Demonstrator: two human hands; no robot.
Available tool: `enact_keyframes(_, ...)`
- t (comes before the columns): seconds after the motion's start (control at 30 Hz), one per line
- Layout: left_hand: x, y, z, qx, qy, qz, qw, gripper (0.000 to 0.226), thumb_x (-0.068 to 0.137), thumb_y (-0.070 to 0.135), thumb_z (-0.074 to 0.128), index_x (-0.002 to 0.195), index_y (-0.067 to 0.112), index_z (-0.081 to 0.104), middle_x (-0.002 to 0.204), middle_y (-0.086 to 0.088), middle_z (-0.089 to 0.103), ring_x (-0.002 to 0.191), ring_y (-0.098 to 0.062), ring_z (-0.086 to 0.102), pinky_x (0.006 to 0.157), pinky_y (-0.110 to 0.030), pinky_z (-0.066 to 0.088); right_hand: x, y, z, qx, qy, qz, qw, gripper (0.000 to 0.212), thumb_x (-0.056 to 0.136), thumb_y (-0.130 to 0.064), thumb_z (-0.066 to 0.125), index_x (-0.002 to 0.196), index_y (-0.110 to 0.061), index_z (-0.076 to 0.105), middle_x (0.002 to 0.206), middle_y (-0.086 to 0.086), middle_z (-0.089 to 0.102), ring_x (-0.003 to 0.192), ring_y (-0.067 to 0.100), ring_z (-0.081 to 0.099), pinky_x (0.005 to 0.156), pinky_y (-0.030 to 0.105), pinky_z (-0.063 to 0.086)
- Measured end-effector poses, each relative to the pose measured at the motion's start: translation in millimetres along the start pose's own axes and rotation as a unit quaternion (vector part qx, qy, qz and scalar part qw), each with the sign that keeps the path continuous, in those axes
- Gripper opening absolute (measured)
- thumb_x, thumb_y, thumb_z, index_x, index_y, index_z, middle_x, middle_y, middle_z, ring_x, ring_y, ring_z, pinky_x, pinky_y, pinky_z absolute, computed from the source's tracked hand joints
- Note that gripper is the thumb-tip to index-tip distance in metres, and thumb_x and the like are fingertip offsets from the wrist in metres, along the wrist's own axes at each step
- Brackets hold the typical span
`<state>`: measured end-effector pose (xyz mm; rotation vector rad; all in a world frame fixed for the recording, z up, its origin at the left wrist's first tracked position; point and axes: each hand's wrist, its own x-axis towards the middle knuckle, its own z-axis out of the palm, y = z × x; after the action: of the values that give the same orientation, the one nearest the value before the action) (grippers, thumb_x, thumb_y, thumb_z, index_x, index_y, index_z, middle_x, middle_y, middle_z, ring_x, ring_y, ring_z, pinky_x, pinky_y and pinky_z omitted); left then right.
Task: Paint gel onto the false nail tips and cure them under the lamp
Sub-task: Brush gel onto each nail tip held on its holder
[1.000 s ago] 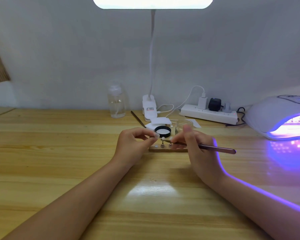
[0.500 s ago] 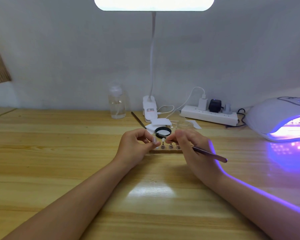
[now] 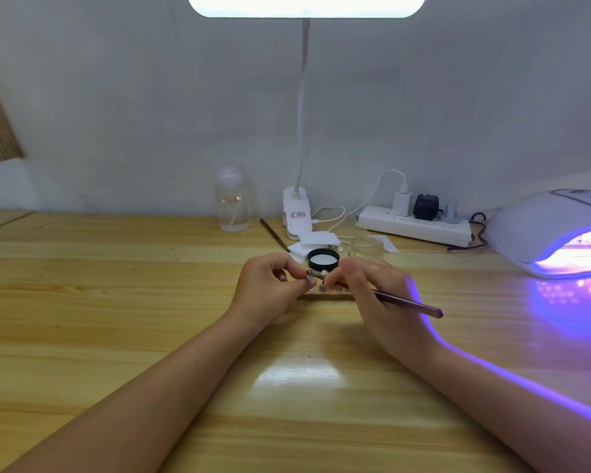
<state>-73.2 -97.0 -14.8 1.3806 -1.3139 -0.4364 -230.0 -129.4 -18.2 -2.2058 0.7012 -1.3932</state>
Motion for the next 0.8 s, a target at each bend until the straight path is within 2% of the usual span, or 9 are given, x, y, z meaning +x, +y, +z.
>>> enact_keyframes(0.1,-0.5,0.0,0.7,0.004,0.008,-0.005,1.000,0.025,0.068,0.005,0.076,0.054,0.019,0.062,0.051,0.016,0.055,0.048,-0.001,0.038,0.049,-0.006,0.032,-2.1,-0.7,0.0,0.061,0.015,0.026,0.998,0.049,0.088,-0.048,0.036,0.063,-0.021,0.068,0.059,-0.005,0.066,0.062,0.006,0.063,0.064,0.031,0.051)
enact_keyframes(0.17,-0.8,0.7,0.7,0.005,0.008,0.002,1.000,0.021,0.069,0.005,0.076,0.056,0.016,0.063,0.060,0.011,0.060,0.050,0.000,0.038,0.050,-0.006,0.033,-1.5,-1.6,-0.2,0.033,0.024,-0.008,0.999,0.044,0.090,-0.044,0.035,0.067,-0.025,0.067,0.062,-0.009,0.065,0.066,0.005,0.063,0.064,0.031,0.050)
enact_keyframes(0.23,-0.9,1.4,0.8,0.007,0.004,0.011,1.000,0.017,0.069,0.003,0.075,0.059,0.013,0.065,0.069,-0.001,0.064,0.052,-0.001,0.039,0.052,-0.008,0.034,0.6,-2.5,0.2,-0.008,0.014,-0.028,0.999,0.041,0.091,-0.043,0.035,0.075,-0.024,0.068,0.071,-0.011,0.066,0.073,0.006,0.062,0.068,0.034,0.049)
enact_keyframes(0.33,-1.3,0.8,0.9,0.002,0.003,0.012,1.000,0.019,0.069,0.000,0.074,0.058,0.012,0.064,0.065,0.007,0.061,0.052,-0.002,0.037,0.052,-0.009,0.034,-0.2,-1.8,0.7,-0.005,-0.003,-0.013,1.000,0.045,0.090,-0.046,0.034,0.072,-0.022,0.068,0.070,-0.007,0.067,0.073,0.009,0.063,0.071,0.038,0.049)
enact_keyframes(0.43,-2.0,0.2,0.8,0.005,0.004,0.015,1.000,0.020,0.069,-0.002,0.072,0.056,0.012,0.063,0.060,0.015,0.060,0.053,-0.004,0.038,0.052,-0.009,0.035,-2.6,-2.5,-0.1,0.041,0.018,0.016,0.999,0.051,0.088,-0.048,0.033,0.060,-0.022,0.067,0.057,-0.004,0.065,0.060,0.004,0.062,0.067,0.030,0.048)
enact_keyframes(0.5,-2.3,-0.5,0.5,0.008,0.009,0.016,1.000,0.024,0.069,-0.001,0.072,0.055,0.015,0.063,0.061,0.014,0.059,0.051,-0.002,0.037,0.052,-0.010,0.035,-2.3,-2.8,-0.2,0.027,0.029,-0.014,0.999,0.052,0.090,-0.043,0.032,0.065,-0.015,0.069,0.060,-0.004,0.066,0.063,0.005,0.062,0.064,0.031,0.050)
enact_keyframes(0.6,-1.8,-0.7,-0.3,0.017,0.005,0.020,1.000,0.026,0.069,0.000,0.073,0.055,0.019,0.062,0.065,0.011,0.060,0.052,-0.003,0.038,0.052,-0.011,0.036,-0.3,-3.9,0.4,-0.023,0.014,-0.029,0.999,0.047,0.091,-0.042,0.031,0.077,-0.018,0.069,0.073,-0.007,0.068,0.073,0.008,0.061,0.069,0.033,0.048)
enact_keyframes(0.7,-1.5,-1.4,-0.5,0.016,0.005,0.021,1.000,0.026,0.068,0.000,0.074,0.055,0.019,0.061,0.064,0.011,0.059,0.054,-0.005,0.039,0.052,-0.010,0.035,-1.2,-3.2,1.1,0.003,0.003,-0.001,1.000,0.049,0.089,-0.047,0.032,0.068,-0.021,0.068,0.065,-0.006,0.067,0.068,0.005,0.063,0.068,0.030,0.050)
enact_keyframes(0.8,-1.9,-1.2,-0.8,0.025,0.009,0.021,0.999,0.024,0.069,0.005,0.076,0.055,0.019,0.062,0.059,0.013,0.058,0.051,-0.001,0.040,0.050,-0.007,0.036,-2.8,-4.6,0.8,0.047,0.028,0.017,0.998,0.046,0.087,-0.048,0.035,0.062,-0.025,0.066,0.059,-0.005,0.066,0.063,0.003,0.063,0.069,0.026,0.049)
